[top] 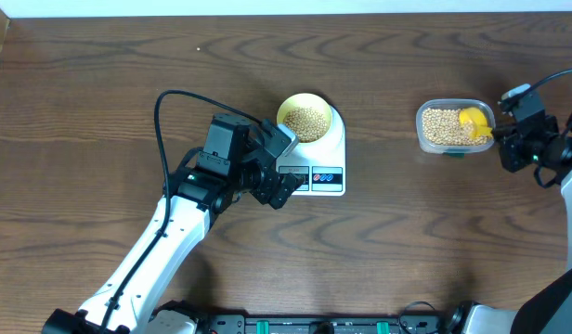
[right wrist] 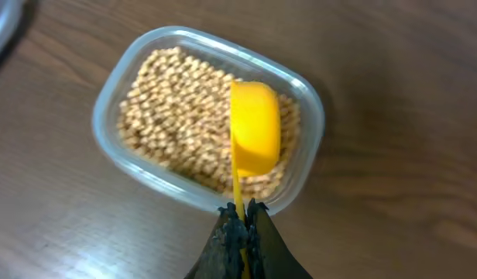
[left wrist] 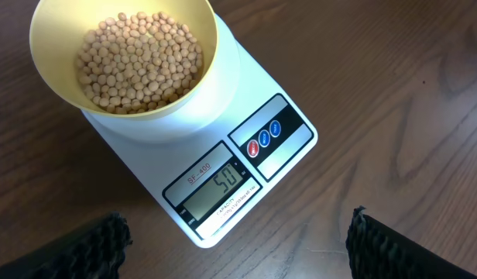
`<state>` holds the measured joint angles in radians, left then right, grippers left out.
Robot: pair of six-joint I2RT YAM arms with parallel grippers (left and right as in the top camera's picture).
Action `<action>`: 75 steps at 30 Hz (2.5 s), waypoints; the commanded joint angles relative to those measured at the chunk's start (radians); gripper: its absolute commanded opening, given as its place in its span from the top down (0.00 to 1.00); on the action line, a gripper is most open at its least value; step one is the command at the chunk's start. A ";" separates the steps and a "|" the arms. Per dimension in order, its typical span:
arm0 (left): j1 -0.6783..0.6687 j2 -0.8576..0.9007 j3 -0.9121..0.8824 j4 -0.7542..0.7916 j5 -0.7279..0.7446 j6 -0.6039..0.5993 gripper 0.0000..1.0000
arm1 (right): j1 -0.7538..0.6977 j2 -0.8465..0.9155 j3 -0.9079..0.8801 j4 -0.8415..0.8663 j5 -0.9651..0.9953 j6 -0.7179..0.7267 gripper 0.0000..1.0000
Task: Scoop item into bowl and weigh 50g on scale
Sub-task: 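Lower the scoop into the soybean tub with the right gripper, then lay the scoop down in the tub and open the right gripper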
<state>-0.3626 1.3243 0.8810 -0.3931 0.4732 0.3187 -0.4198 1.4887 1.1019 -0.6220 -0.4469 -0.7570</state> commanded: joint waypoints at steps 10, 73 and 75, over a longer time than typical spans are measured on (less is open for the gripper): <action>0.004 0.008 -0.006 -0.002 0.013 0.013 0.08 | 0.023 -0.019 -0.003 0.033 -0.027 0.046 0.99; 0.004 0.008 -0.006 -0.002 0.013 0.013 0.08 | 0.021 -0.017 -0.003 -0.112 0.267 0.948 0.01; 0.004 0.008 -0.006 -0.002 0.013 0.013 0.08 | 0.021 -0.017 -0.003 -0.112 0.275 0.938 0.01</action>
<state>-0.3626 1.3243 0.8810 -0.3931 0.4732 0.3187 -0.4034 1.4887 1.1019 -0.7326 -0.2333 0.2211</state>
